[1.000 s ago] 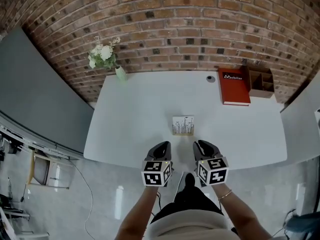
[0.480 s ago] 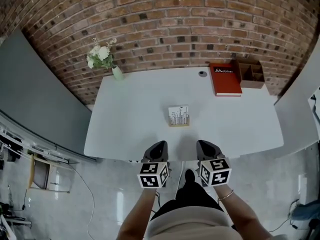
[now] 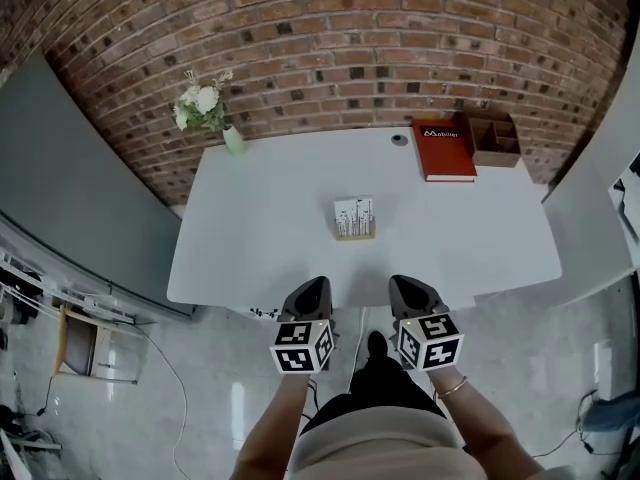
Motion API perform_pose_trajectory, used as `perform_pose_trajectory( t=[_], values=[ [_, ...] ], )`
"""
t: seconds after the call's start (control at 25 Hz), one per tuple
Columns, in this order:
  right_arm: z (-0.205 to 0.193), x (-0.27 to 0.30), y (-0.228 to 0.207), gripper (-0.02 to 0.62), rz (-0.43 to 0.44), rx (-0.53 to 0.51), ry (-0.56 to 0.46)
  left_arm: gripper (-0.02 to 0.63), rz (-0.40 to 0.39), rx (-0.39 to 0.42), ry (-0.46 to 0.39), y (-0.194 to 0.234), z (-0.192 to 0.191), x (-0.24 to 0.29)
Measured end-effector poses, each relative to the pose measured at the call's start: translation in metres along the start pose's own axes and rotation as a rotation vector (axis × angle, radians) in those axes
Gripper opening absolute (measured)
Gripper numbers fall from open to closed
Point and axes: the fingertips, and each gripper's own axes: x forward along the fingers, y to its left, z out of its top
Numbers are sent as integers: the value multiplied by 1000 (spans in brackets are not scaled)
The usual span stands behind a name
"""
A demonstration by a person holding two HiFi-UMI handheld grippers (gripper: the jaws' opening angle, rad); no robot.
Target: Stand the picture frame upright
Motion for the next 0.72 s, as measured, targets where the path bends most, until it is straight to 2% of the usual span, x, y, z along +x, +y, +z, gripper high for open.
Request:
perform_pose_trajectory(
  t=[0.72],
  values=[
    [4,-21,10,3,6,-16,-26,-6,-12,-23,-26,2,0,-28]
  ],
)
